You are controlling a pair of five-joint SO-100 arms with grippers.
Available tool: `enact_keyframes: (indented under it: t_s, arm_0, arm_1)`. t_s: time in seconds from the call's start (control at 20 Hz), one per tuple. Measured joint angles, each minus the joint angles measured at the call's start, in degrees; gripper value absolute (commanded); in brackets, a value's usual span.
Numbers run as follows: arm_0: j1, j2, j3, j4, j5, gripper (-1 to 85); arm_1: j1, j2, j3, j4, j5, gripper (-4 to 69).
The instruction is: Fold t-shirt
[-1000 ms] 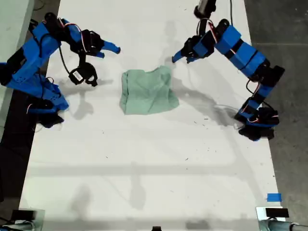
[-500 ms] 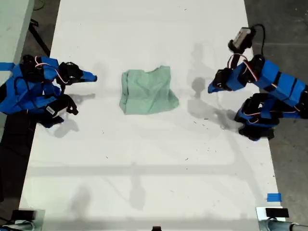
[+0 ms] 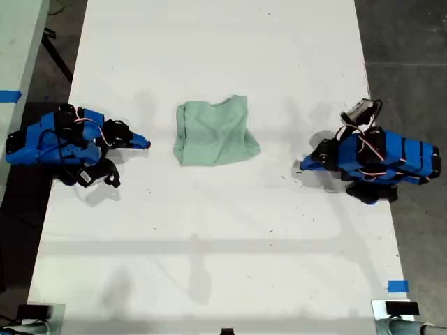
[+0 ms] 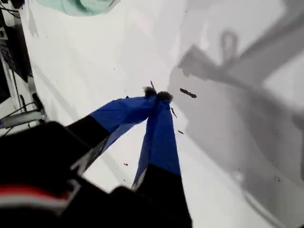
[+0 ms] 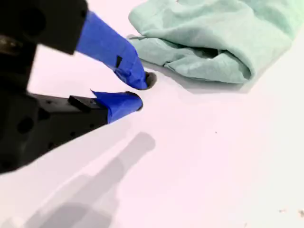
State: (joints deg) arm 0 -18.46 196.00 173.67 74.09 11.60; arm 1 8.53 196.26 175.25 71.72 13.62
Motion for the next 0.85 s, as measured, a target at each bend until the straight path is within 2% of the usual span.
enact_keyframes:
  t_s: [0.1,0.2,0.3,0.4,0.45,0.55,0.85]
  arm_0:
    - [0.97,-0.18,0.09,2.9,0.09,5.6]
    - [0.79,-0.18,0.09,3.6,0.09,5.6]
    - [0.79,-0.18,0.09,3.69,0.09,5.6]
    - [0.79,-0.09,0.09,3.69,0.09,5.6]
    - [0.79,-0.09,0.09,3.69,0.09,5.6]
    - [0.79,-0.09,0.09,3.69,0.09,5.6]
    - [0.79,-0.09,0.09,3.69,0.09,5.6]
  arm_1:
    - [0.0,0.18,0.26,-0.18,2.9,4.0]
    - [0.0,0.18,0.26,-0.26,-1.58,4.0]
    - [0.0,0.18,0.26,-0.26,-16.96,3.2]
    - [-0.18,0.18,0.26,-0.53,-38.06,2.7]
    - [-0.26,-0.09,0.26,-0.26,-44.47,2.6]
    - [-0.09,0.0,0.26,-0.26,-47.64,2.6]
    - [0.0,0.18,0.26,-0.26,-48.69,2.5]
